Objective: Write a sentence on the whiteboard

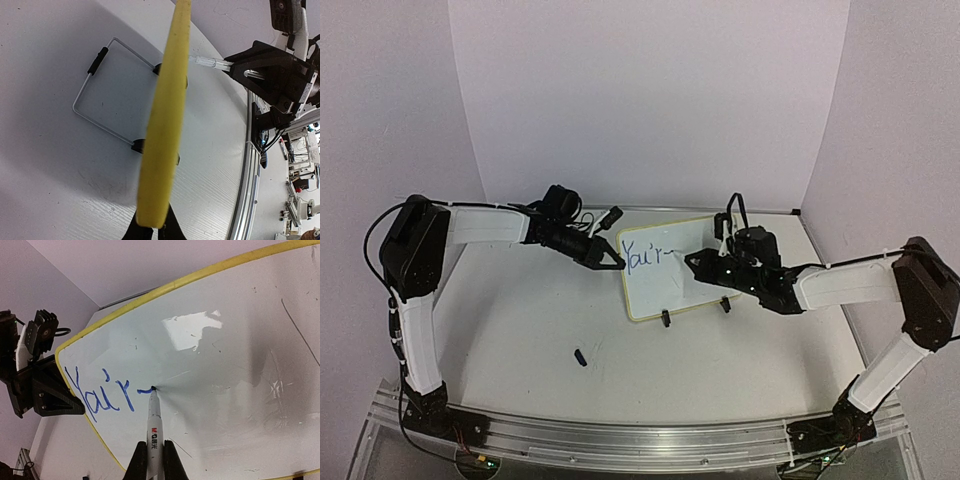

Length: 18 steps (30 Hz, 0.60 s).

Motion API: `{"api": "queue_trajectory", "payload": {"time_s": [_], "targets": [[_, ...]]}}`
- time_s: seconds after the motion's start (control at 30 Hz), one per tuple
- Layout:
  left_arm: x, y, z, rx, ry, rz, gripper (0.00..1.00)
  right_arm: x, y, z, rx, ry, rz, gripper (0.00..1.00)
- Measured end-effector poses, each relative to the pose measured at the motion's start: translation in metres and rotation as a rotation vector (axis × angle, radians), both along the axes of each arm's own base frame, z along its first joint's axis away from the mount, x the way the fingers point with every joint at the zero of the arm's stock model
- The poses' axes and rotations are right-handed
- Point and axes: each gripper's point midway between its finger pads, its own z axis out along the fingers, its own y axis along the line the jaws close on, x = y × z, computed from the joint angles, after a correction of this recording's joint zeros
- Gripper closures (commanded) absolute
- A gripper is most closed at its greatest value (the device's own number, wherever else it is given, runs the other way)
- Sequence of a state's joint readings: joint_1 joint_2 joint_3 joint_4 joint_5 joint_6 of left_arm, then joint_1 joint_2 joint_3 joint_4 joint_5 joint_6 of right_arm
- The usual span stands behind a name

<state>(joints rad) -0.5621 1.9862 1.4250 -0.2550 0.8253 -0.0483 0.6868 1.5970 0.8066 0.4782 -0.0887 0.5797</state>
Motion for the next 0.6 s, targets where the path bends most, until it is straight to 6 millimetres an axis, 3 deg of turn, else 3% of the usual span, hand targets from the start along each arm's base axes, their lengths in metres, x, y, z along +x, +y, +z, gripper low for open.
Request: {"api": "queue_trajectory", "payload": {"time_s": [0.6], "targets": [[0.000,0.000,0.000,0.001,-0.002,-0.003,1.00,0.007,0.004,0.012,0.015,-0.025,0.009,1.00]]}}
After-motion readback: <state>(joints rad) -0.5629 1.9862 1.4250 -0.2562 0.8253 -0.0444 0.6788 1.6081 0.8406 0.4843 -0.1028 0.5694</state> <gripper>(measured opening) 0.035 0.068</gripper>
